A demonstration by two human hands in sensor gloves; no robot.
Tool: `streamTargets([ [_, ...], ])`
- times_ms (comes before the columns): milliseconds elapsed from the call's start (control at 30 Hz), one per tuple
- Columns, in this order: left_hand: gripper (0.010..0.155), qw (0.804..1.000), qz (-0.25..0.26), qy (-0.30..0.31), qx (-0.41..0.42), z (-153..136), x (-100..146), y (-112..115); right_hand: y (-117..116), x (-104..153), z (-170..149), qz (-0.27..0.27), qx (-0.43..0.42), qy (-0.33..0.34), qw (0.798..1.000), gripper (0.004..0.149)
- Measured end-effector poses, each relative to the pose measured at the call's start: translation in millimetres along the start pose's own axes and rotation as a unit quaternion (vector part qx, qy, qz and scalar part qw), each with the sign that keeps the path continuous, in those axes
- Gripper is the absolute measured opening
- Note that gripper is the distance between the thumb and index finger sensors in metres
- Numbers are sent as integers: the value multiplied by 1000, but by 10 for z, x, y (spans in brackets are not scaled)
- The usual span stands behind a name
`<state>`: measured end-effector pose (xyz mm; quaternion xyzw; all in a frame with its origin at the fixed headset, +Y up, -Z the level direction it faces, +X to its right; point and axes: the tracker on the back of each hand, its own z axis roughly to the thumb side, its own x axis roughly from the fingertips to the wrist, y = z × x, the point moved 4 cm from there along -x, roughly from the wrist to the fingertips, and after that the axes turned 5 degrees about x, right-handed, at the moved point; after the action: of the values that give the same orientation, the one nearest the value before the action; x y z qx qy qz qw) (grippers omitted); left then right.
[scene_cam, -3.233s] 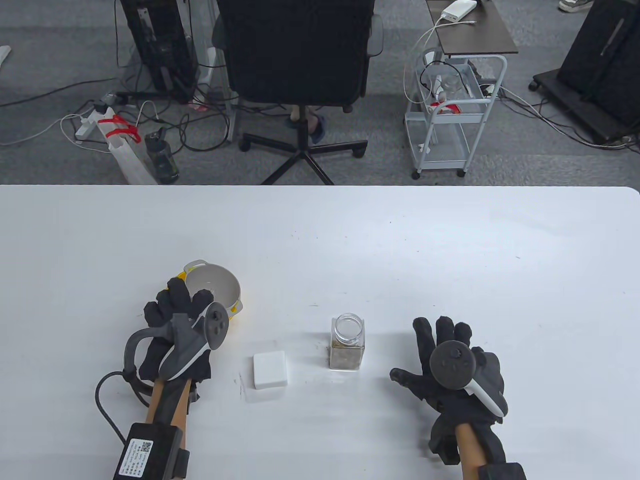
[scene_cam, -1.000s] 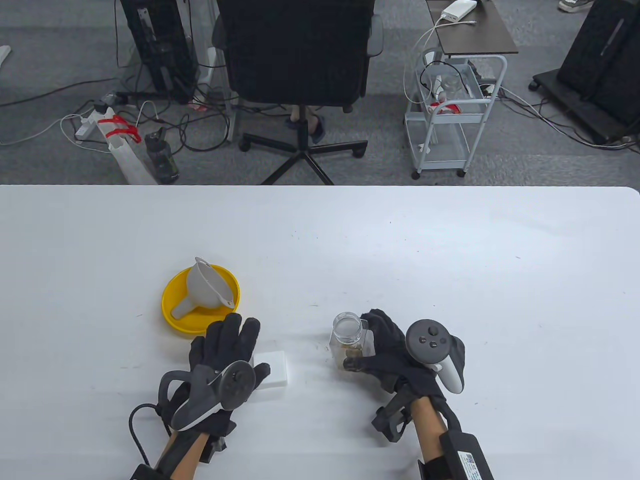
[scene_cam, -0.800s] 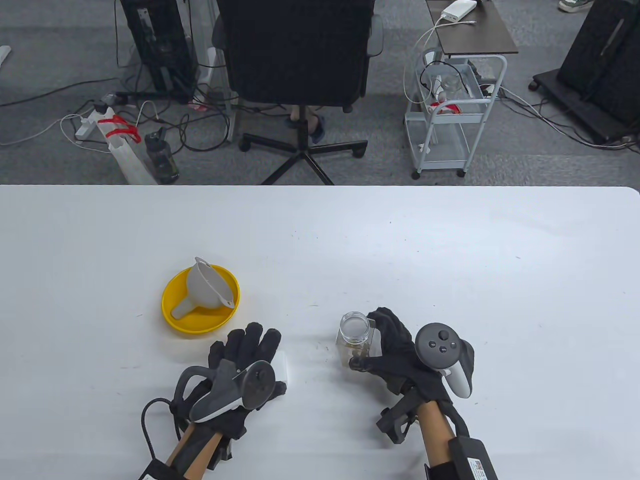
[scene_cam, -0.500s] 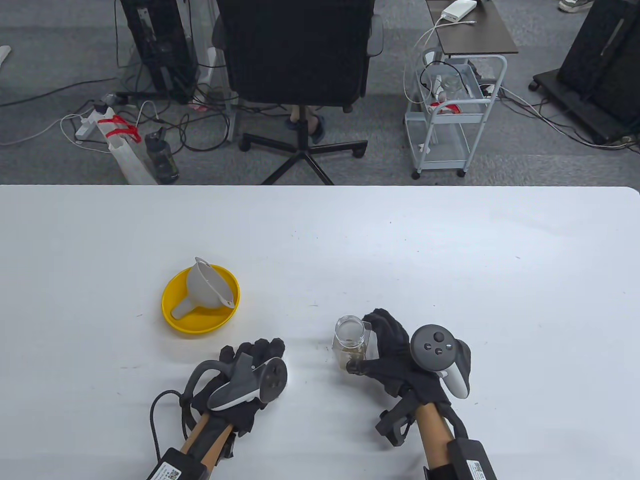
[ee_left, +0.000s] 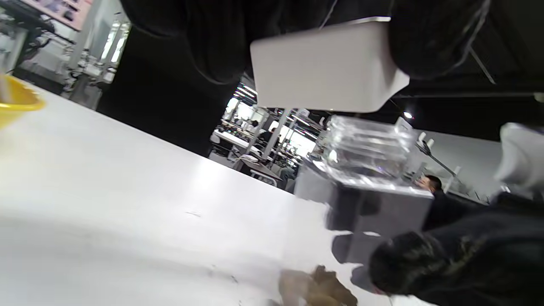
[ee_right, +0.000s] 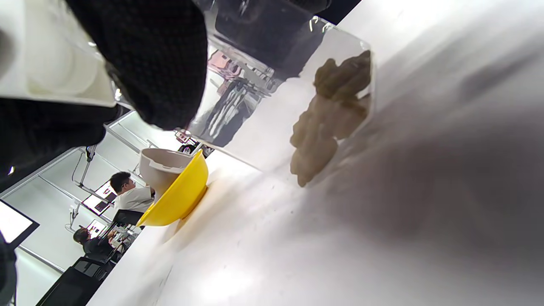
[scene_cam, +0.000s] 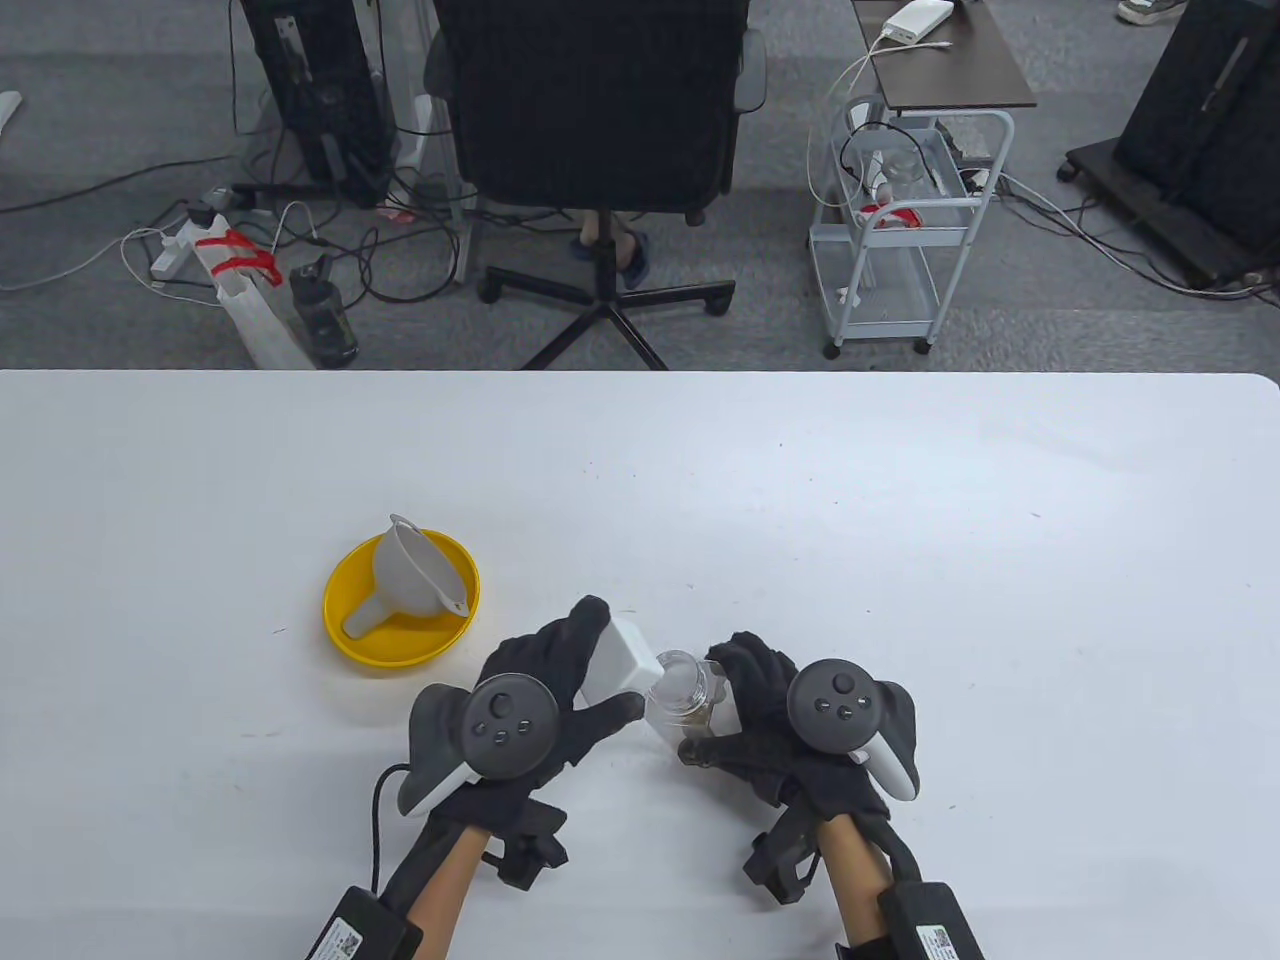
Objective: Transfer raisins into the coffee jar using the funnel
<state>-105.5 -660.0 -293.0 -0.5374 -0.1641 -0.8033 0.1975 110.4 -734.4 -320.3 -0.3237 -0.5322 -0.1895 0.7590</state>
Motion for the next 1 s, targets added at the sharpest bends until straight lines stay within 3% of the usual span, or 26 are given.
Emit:
streamTargets([
  [167, 83, 1000, -18, 5, 13, 173, -121, 220, 39, 15, 41, -27, -5, 13, 1000, 88],
  [367, 92, 999, -2, -42, 6, 178, -254, 221, 175, 88, 34, -83, -20, 18, 996, 88],
  [600, 94, 990, -71, -121, 26, 4, -318, 436, 139, 94, 24, -94, 47, 2, 994, 87],
  [800, 93, 990, -34, -138, -4, 32, -260, 352, 112, 101, 149, -128, 80, 18, 988, 88],
  [1000, 92, 991, -35, -125, -8, 78, -250, 352, 108, 112, 131, -131, 75, 21, 988, 88],
])
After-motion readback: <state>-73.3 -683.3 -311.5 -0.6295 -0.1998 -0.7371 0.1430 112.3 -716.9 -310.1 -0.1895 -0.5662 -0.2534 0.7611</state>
